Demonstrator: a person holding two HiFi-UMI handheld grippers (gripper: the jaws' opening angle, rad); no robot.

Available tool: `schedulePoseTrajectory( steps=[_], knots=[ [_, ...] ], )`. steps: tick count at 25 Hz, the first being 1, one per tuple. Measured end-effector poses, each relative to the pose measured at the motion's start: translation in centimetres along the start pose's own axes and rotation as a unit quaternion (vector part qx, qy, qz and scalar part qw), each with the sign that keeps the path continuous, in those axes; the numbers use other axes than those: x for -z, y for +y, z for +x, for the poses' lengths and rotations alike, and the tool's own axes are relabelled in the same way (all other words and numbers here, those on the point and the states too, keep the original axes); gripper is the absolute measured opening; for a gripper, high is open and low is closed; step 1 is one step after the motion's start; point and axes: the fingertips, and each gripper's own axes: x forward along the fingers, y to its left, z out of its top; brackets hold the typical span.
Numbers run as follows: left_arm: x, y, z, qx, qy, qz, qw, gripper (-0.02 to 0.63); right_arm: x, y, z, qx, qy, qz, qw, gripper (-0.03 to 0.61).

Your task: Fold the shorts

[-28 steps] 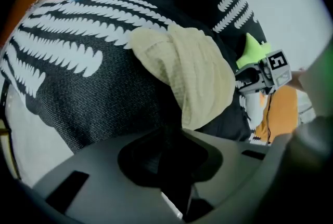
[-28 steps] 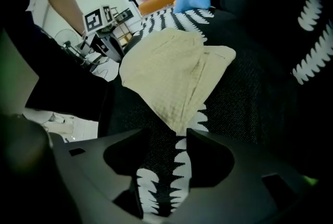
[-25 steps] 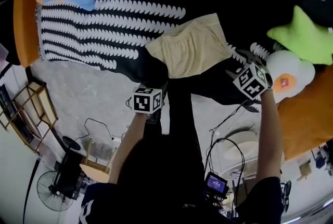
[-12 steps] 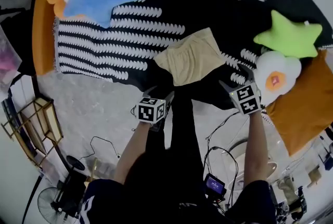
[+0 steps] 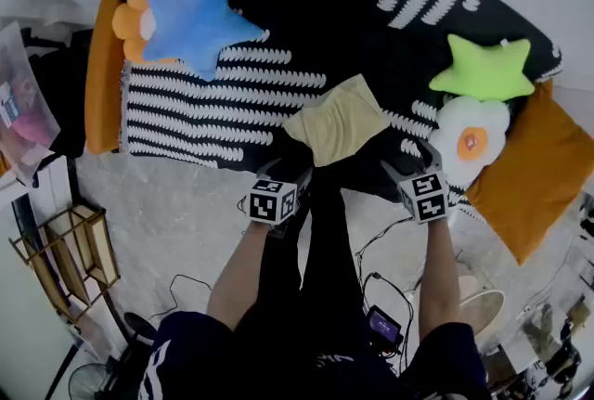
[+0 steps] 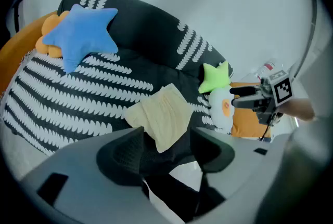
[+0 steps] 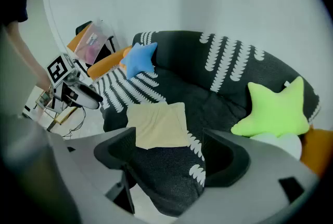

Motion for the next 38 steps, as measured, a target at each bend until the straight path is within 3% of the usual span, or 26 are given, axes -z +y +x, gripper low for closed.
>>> schedulePoseTrajectory(
  steps=[7,12,24,30,38],
  knots=[
    [-3.7,-1.6,-3.9,0.011,-0.053,0.031,0.9980,0.261,-2.2,1.5,-3.8,0.037,-0.042,0.037,0.998,0.390],
    [-4.5,-2.8,-7.5,-0.010,-0.074,0.055,0.9957,0.261,-3.3,4.0,-6.7,0.046,-0.070,0.053,0.995,0.379],
    [-10.8,-8.1,-15.6,0.008,-0.184,0.112,0.9764,0.261,-7.7,6.3,-15.2,0.097,-0.161,0.056,0.981,0.376],
    [-13.2,-10.2,-20.1,0.017,-0.241,0.136,0.9607,0.261,-10.0,8.4,-18.8,0.116,-0.206,0.042,0.971,0.376],
    [-17.2,-13.0,-27.4,0.007,-0.341,0.197,0.9192,0.261,-15.0,10.8,-24.6,0.157,-0.291,-0.020,0.943,0.368]
  ],
)
